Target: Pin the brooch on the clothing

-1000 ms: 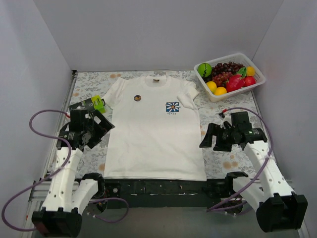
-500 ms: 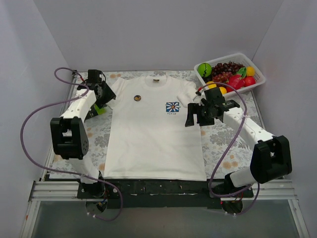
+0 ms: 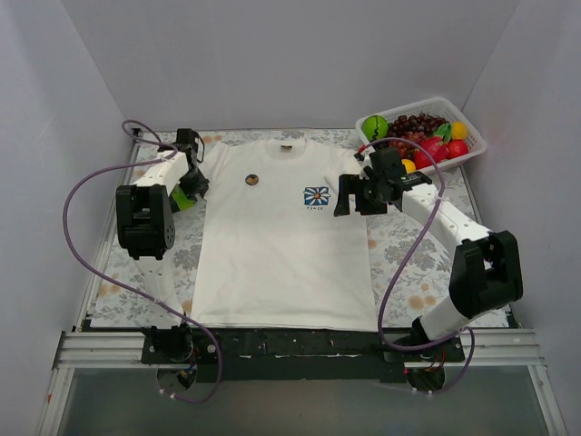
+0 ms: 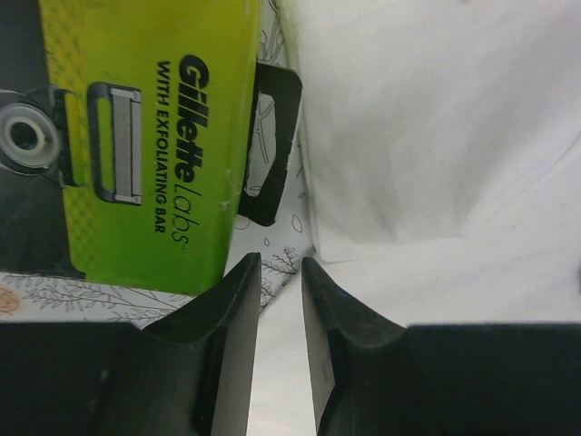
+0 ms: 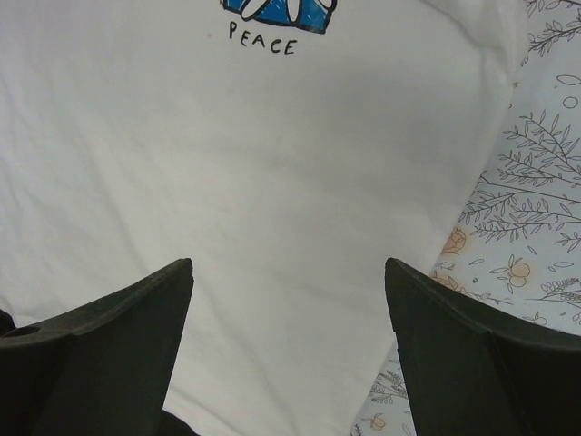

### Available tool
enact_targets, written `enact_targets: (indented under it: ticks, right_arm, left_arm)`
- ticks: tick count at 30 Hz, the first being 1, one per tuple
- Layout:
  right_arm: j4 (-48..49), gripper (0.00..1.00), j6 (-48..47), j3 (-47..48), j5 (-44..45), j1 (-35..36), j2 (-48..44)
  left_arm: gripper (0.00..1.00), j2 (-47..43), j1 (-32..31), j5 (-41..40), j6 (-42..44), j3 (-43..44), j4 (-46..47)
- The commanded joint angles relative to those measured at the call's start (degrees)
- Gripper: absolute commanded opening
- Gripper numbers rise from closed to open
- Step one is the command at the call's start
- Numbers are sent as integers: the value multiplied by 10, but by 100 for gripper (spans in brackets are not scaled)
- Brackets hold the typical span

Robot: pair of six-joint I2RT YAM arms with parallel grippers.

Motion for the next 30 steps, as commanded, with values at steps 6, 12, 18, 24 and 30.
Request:
enact_targets:
  ticks: [6,12,18,24,30]
  right_arm:
    - [33,93,5,25,-7,-1,28]
    - [37,93,4,34,-4,0,47]
    - [36,93,1,45,1,0,63]
    - [32,93,-3,65,3,1,76]
    - [20,92,-16,106,5,11,109]
  left_arm:
    - [24,25,15,-113,23,68,-40]
    - [26,49,56,-127,29,96,-39]
    - [29,52,77,-97,43,109,-7]
    - [48,16,73,-6,51,117,40]
    - [42,31,64,42,55,155,75]
